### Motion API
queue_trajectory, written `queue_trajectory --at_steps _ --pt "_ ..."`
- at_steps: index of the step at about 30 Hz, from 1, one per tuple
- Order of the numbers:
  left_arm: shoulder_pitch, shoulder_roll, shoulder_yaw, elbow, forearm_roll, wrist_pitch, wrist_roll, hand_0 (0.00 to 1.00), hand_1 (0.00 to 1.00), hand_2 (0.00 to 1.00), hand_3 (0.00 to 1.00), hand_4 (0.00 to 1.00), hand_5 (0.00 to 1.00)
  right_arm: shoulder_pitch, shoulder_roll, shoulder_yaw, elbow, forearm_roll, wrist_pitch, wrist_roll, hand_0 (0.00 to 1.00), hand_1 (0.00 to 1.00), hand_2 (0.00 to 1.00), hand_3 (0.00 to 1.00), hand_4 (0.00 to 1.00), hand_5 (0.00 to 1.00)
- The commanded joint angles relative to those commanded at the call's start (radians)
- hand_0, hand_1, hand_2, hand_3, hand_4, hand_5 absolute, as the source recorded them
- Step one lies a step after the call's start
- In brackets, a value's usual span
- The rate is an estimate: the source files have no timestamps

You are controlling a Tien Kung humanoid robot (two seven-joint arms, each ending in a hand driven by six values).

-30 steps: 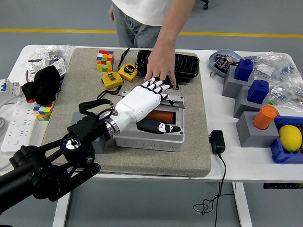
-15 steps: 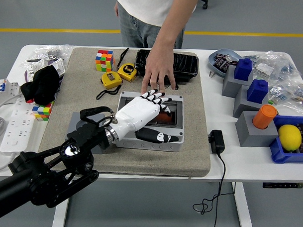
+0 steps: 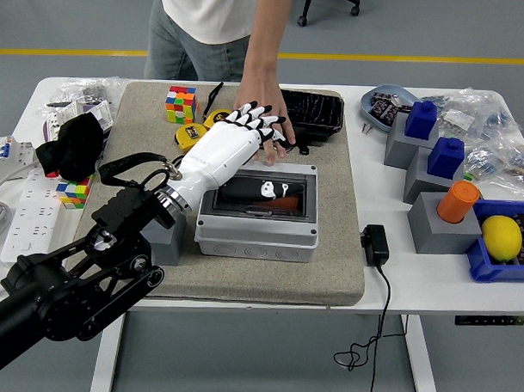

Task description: Fetch the battery,place it into the box,close the lid of the box

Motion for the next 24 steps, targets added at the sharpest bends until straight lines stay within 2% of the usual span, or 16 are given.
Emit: queue_trajectory --at_steps 4,5,10,17,24 --pt "0.042 -0.015 -0.126 -0.048 -0.129 -0.014 -0.035 0.998 0.998 0.943 0.82 0.998 0.998 0.0 0.001 0.003 -0.001 -0.001 -0.001 0.0 0.806 0.769 0.738 0.743 0.979 0.657" --pt "0.052 -0.018 -0.153 -0.059 -0.157 -0.02 -0.041 0.95 0.998 0.976 0.923 0.998 0.998 -0.001 0.001 0.004 -0.001 -0.002 -0.001 0.0 0.805 0.77 0.739 0.744 0.979 0.656" --pt "0.128 -0.044 -0.321 -0.149 -0.339 -0.072 -0.053 0.95 0.998 0.976 0.923 0.998 0.998 -0.001 0.003 0.011 0.0 -0.004 0.0 0.0 0.805 0.77 0.739 0.744 0.979 0.656" --pt "0.234 -0.057 -0.55 -0.255 -0.628 -0.122 -0.04 0.919 0.987 0.949 0.901 0.998 0.998 -0.004 0.006 0.02 0.0 -0.007 -0.001 -0.001 0.805 0.77 0.739 0.743 0.978 0.656" --pt "0.324 -0.063 -0.769 -0.276 -0.927 -0.226 -0.005 0.915 0.984 0.948 0.898 0.998 0.998 -0.004 0.009 0.03 0.0 -0.013 -0.002 -0.004 0.805 0.769 0.738 0.743 0.978 0.656"
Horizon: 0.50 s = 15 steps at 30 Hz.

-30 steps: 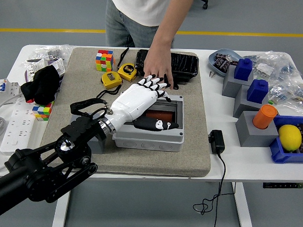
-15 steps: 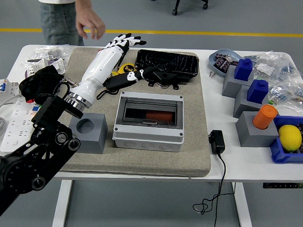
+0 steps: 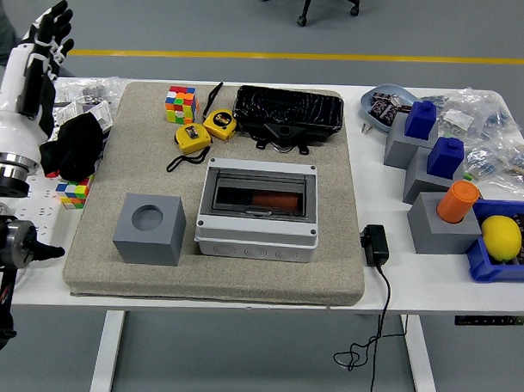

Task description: Fetch the battery,place it into the box,close the lid of the box

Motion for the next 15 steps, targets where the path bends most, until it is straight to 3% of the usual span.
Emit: queue_trajectory --at_steps 5,8,12,15 --pt "0.062 -0.001 -0.091 0.024 -0.214 -0.048 0.032 0.917 0.981 0.943 0.896 0.998 0.998 -0.002 0.001 0.001 -0.001 0.001 -0.002 0.0 0.805 0.769 0.738 0.744 0.978 0.656" --pt "0.089 -0.01 -0.123 0.041 -0.307 -0.047 0.064 0.917 0.981 0.943 0.896 0.998 0.998 -0.001 0.001 -0.004 -0.002 0.003 -0.002 -0.001 0.805 0.769 0.738 0.744 0.978 0.656" --pt "0.119 -0.027 -0.164 0.04 -0.161 0.014 0.114 0.946 0.997 0.96 0.901 0.998 0.998 0.0 0.002 -0.006 0.001 0.002 -0.002 0.0 0.805 0.769 0.739 0.745 0.978 0.655" --pt "0.125 -0.032 -0.184 0.037 -0.038 0.034 0.122 0.946 0.997 0.96 0.901 0.998 0.998 -0.001 0.0 -0.007 0.002 0.001 -0.002 0.001 0.805 0.769 0.739 0.745 0.978 0.655"
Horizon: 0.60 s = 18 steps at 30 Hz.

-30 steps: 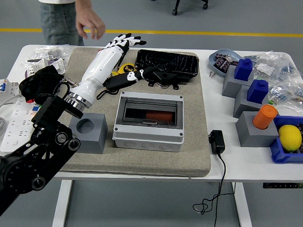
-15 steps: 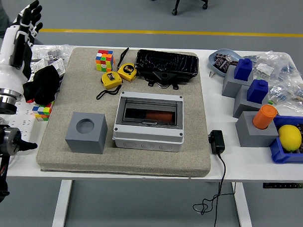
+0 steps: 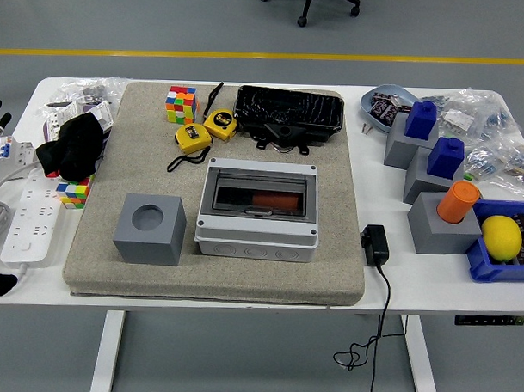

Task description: Fetch the battery,place it into the box,close the lid of the box

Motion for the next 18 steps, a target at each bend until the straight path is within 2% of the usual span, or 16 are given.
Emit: queue_trajectory --at_steps 5,15,18 --pt "-0.001 0.0 -0.008 -0.001 0.186 0.003 -0.003 0.944 0.998 0.96 0.896 0.998 0.998 -0.002 -0.003 -0.005 -0.003 0.002 -0.002 0.002 0.805 0.769 0.738 0.746 0.978 0.656" --pt "0.004 -0.005 0.009 0.003 0.179 0.009 -0.005 0.944 0.998 0.958 0.882 0.998 0.998 -0.007 -0.001 -0.005 -0.001 0.002 0.001 0.003 0.805 0.769 0.739 0.747 0.979 0.656" --pt "0.003 -0.014 0.004 0.0 0.176 0.011 -0.007 0.944 0.998 0.958 0.882 0.998 0.998 -0.012 -0.001 -0.003 -0.002 0.001 0.0 0.003 0.805 0.769 0.739 0.747 0.979 0.656"
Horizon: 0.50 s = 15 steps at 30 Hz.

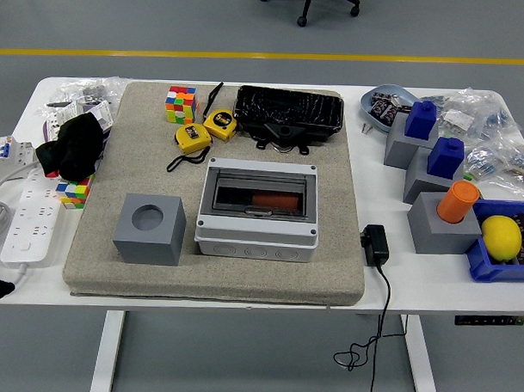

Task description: Fetch the battery,place it into the box,close the lid of the box

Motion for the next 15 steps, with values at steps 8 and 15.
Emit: queue_trajectory --at_steps 8,15 --pt "-0.002 -0.01 0.002 -0.002 -0.004 0.004 -0.015 0.941 0.974 0.947 0.883 0.998 0.998 -0.002 0.005 0.002 0.0 -0.003 0.002 -0.002 0.805 0.77 0.739 0.747 0.979 0.656" --pt "-0.005 -0.021 0.013 0.004 -0.02 0.017 -0.035 0.926 0.962 0.932 0.874 0.998 0.998 0.002 0.005 -0.002 0.0 0.0 0.002 -0.002 0.805 0.769 0.739 0.748 0.979 0.655"
